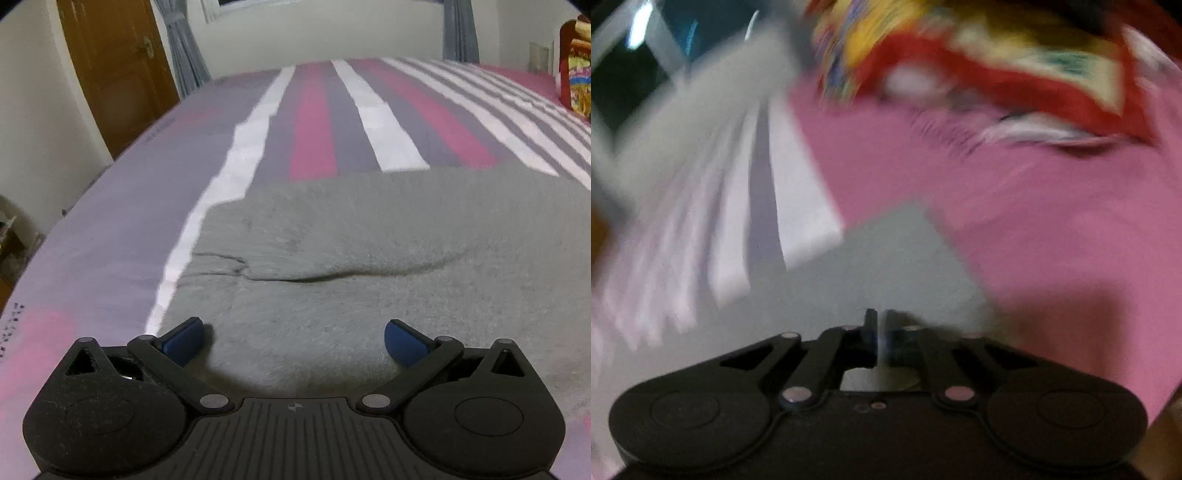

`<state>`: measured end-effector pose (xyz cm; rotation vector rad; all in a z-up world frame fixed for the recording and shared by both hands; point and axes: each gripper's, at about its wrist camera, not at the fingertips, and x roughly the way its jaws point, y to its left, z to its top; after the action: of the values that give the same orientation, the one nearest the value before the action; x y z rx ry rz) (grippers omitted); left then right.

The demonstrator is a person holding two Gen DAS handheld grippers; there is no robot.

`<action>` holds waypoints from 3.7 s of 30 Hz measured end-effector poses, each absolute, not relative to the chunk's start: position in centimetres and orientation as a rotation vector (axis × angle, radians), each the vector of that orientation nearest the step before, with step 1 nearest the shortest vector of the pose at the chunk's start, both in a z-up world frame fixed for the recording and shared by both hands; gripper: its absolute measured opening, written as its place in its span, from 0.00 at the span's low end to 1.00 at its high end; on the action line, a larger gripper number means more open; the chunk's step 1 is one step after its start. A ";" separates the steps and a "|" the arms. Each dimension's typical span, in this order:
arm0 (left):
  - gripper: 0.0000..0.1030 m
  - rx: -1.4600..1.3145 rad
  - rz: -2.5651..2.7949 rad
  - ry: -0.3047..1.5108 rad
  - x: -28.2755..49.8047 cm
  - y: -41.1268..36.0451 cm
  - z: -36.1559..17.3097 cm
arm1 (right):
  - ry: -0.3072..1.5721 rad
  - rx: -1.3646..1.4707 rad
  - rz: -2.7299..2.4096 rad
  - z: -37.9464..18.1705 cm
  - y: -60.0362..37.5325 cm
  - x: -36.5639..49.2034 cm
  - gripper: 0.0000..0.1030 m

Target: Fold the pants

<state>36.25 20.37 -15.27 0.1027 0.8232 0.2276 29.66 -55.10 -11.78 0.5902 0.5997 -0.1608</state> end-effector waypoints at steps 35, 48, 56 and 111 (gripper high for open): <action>1.00 -0.198 0.242 0.654 31.8 25.8 -13.6 | 0.500 0.778 -0.198 -13.9 -55.6 23.4 0.47; 0.33 -0.722 0.159 0.698 32.1 31.4 -18.9 | 0.564 0.802 -0.202 -15.8 -54.5 24.6 0.50; 0.38 -0.696 0.134 0.747 33.3 31.2 -20.8 | 0.559 0.856 -0.216 -16.4 -55.7 24.7 0.51; 0.79 -0.713 0.207 0.598 20.3 35.5 -19.4 | 0.544 -0.049 0.370 -5.0 -20.2 40.5 0.15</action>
<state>20.33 35.54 -19.42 -0.7130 0.5980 0.2072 40.53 -20.18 -4.96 -0.0489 0.5438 0.3704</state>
